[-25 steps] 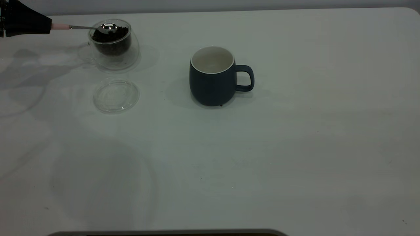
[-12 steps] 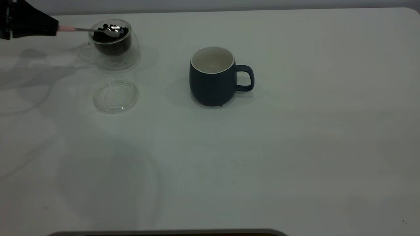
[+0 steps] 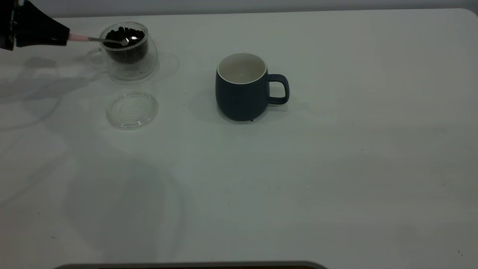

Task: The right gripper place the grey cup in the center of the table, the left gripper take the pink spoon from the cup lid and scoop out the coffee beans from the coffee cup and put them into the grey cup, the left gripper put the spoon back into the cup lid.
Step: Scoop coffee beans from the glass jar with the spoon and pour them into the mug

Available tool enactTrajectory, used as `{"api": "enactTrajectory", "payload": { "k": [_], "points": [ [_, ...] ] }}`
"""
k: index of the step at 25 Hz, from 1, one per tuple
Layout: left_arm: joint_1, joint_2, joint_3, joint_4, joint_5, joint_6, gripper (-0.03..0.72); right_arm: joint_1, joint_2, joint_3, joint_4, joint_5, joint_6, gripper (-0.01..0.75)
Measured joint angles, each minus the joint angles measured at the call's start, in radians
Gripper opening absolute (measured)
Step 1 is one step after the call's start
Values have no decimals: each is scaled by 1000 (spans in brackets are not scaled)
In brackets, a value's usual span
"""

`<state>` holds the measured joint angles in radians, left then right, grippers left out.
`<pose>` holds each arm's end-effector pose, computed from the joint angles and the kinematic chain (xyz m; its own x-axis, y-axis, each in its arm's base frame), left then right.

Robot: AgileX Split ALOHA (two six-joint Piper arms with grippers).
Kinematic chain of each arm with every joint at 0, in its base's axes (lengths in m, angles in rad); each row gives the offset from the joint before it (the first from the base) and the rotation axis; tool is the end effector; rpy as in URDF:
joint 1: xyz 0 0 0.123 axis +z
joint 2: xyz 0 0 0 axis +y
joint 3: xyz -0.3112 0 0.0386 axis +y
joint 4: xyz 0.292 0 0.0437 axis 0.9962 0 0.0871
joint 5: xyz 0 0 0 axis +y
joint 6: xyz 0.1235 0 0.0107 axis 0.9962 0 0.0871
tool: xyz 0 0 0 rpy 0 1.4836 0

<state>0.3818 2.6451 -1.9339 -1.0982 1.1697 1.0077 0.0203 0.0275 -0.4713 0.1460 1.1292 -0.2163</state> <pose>0.5488 0.1108 0.0094 -0.9041 -0.1482 -0.4009 0.2100 0.6629 -0.7186 0.0364 0.0171 0.2661 -0.5333 -0.1625 -0.8302 -0.2132 0.9755 -0.0540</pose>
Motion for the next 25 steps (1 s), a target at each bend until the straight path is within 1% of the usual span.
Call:
{"api": "enactTrajectory", "payload": {
  "k": [8, 16, 25],
  "points": [
    [13, 0, 0, -19, -1, -101, 127, 0, 0, 0, 0, 0, 0, 588],
    [13, 0, 0, -19, -1, -127, 127, 0, 0, 0, 0, 0, 0, 588],
    [13, 0, 0, -27, 0, -210, 127, 0, 0, 0, 0, 0, 0, 588]
  ]
}}
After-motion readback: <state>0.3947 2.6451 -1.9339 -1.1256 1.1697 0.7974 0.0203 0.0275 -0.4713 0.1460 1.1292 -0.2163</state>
